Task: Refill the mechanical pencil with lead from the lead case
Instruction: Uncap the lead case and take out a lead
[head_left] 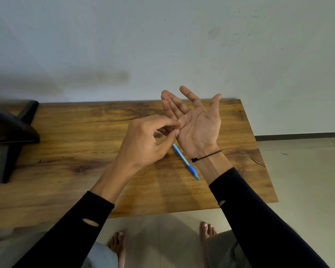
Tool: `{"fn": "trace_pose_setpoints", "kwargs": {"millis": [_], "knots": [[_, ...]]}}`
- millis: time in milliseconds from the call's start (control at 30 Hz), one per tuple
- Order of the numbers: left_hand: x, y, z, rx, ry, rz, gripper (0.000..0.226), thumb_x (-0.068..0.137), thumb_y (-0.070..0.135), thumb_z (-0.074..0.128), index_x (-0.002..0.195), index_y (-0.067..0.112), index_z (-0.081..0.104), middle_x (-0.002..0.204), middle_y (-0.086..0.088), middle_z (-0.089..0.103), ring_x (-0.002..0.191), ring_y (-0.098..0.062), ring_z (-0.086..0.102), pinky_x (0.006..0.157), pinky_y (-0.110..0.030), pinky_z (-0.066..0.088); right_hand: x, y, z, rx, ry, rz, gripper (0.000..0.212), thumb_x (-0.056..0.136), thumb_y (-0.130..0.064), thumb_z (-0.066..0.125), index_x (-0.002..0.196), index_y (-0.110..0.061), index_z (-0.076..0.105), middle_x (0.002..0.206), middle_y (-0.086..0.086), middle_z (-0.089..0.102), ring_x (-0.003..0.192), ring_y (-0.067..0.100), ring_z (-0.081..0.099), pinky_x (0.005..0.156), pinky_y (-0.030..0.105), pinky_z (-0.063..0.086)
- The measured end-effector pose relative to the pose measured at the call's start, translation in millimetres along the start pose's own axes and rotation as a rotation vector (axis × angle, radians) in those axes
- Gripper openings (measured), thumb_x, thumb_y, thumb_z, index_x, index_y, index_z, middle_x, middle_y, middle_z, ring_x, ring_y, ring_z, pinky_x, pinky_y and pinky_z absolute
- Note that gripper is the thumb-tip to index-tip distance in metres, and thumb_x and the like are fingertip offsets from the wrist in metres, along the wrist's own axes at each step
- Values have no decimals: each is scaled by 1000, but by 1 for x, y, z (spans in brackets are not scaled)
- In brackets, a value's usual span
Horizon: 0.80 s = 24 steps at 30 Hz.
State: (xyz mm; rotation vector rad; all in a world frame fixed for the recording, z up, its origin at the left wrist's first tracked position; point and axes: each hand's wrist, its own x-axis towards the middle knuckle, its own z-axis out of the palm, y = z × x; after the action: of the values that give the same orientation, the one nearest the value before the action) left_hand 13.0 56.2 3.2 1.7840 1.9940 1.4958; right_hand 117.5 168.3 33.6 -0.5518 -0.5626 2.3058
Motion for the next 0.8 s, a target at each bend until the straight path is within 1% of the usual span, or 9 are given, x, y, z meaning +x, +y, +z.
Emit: {"fn": "trace_pose_setpoints", "kwargs": {"millis": [100, 200, 333, 500, 600, 667, 733, 767, 800], "knots": [[-1, 3, -2, 27, -38, -1, 22, 96, 33, 80, 115, 23, 81, 99, 8, 80, 85, -5, 76, 66, -31, 65, -1, 0, 0, -11, 8, -8, 91, 104, -74, 28, 153, 1, 43, 138, 41, 61, 131, 48, 64, 111, 51, 53], [2, 4, -2, 45, -42, -6, 18, 96, 28, 83, 111, 19, 84, 95, 6, 79, 83, -4, 74, 65, -33, 65, -2, 1, 1, -39, 13, -11, 91, 104, -74, 27, 153, 0, 42, 138, 41, 61, 128, 47, 65, 110, 51, 54], [4, 8, -3, 88, -38, 3, 11, 97, 21, 82, 103, 14, 85, 89, 4, 78, 77, -9, 72, 63, -35, 62, -3, 2, 2, -56, 17, -3, 91, 104, -74, 27, 153, 1, 42, 137, 42, 60, 131, 49, 63, 115, 54, 49], [6, 14, -3, 138, -39, -29, 6, 98, 16, 77, 99, 10, 78, 88, 2, 75, 75, -16, 70, 63, -41, 60, -4, 4, 5, -43, 17, 9, 91, 103, -74, 28, 154, 0, 41, 139, 43, 58, 134, 50, 60, 110, 52, 53], [6, 20, -4, 252, -74, -3, 6, 100, 17, 74, 100, 11, 74, 89, 2, 71, 72, -17, 67, 59, -42, 58, -4, 5, 5, -43, 21, 14, 91, 103, -74, 27, 154, 0, 42, 140, 43, 57, 136, 51, 58, 110, 52, 53], [6, 25, -4, 346, -100, 18, 9, 100, 20, 71, 99, 12, 71, 86, 2, 67, 68, -17, 63, 53, -37, 52, -4, 5, 4, -62, 25, 9, 91, 104, -74, 25, 154, 0, 42, 140, 43, 58, 137, 51, 58, 111, 52, 51], [6, 28, -3, 432, -122, 43, 13, 102, 22, 68, 98, 10, 68, 85, 0, 65, 65, -19, 62, 51, -31, 41, -4, 6, 3, -78, 23, 4, 90, 104, -74, 24, 153, -1, 42, 139, 42, 59, 137, 51, 57, 112, 51, 51], [6, 29, -3, 471, -130, 50, 14, 103, 23, 66, 99, 10, 67, 85, -1, 64, 64, -20, 61, 51, -31, 37, -3, 6, 3, -76, 19, 3, 90, 104, -74, 24, 153, -1, 43, 139, 42, 59, 137, 51, 57, 112, 51, 51], [7, 29, -2, 500, -135, 50, 15, 104, 24, 63, 100, 10, 65, 86, -1, 64, 65, -21, 62, 50, -31, 37, -3, 6, 3, -68, 15, 2, 90, 104, -74, 24, 153, -1, 43, 139, 42, 59, 137, 51, 58, 113, 51, 51]]}}
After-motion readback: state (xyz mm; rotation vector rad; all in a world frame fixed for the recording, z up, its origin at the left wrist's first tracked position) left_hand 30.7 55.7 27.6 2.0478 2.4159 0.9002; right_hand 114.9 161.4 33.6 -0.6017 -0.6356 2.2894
